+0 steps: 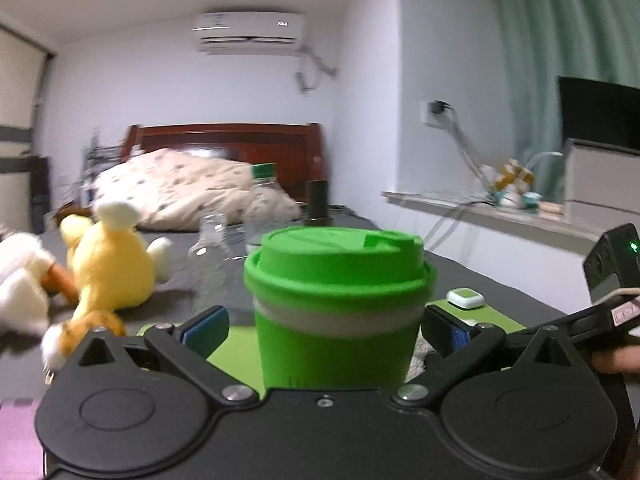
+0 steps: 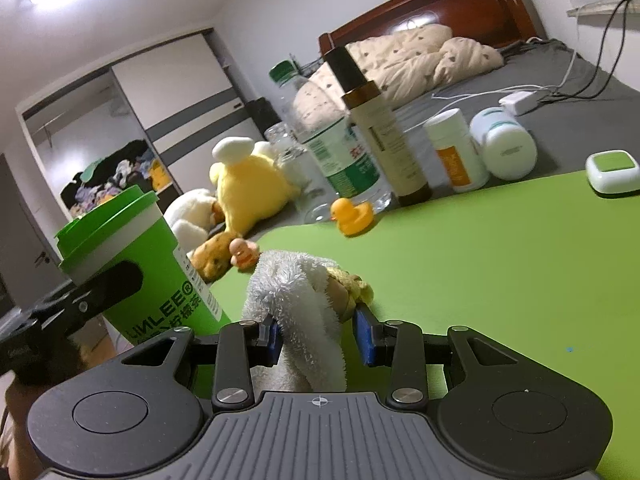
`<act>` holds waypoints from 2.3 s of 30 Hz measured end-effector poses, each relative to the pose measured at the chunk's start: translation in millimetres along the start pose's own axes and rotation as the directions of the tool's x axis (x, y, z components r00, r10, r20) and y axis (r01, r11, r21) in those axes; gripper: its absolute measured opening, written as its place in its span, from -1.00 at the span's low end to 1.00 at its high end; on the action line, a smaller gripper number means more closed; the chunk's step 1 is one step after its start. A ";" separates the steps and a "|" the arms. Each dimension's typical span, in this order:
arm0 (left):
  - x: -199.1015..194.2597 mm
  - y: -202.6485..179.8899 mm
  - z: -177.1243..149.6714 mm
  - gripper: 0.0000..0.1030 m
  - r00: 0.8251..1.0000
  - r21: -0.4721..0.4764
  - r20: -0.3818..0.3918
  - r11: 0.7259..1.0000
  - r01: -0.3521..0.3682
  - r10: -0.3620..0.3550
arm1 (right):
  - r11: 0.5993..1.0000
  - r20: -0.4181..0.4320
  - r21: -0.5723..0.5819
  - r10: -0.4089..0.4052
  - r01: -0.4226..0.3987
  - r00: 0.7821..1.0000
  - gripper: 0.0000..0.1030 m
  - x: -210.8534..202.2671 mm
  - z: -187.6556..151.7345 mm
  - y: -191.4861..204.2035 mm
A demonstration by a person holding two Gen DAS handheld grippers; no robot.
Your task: Clean container
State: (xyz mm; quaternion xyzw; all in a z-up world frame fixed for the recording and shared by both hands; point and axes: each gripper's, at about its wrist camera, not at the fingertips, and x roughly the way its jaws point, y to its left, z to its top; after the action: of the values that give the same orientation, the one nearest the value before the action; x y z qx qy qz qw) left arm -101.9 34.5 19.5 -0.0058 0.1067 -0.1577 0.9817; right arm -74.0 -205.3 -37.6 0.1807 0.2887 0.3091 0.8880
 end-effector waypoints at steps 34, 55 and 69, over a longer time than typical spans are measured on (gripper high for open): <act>20.9 8.3 -0.1 0.57 0.992 -0.013 0.116 0.999 -0.050 0.051 | 0.999 0.070 0.024 0.040 -0.042 0.997 -0.28 -20.3 11.8 4.7; 34.5 8.0 21.0 0.57 0.908 0.025 -0.008 0.908 0.419 -0.419 | 0.987 0.152 0.050 0.142 -0.151 0.978 -0.28 -41.8 17.4 5.0; 34.7 11.7 17.5 0.56 0.897 0.050 -0.021 0.895 0.442 -0.442 | 0.992 0.045 0.032 0.122 -0.124 0.992 -0.28 -14.1 14.4 9.6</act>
State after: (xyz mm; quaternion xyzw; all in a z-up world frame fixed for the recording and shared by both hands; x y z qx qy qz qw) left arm -62.4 34.5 28.8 -0.0027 0.1029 -0.3794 0.9195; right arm -78.4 -209.4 -16.1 0.2199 0.2633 0.3543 0.8700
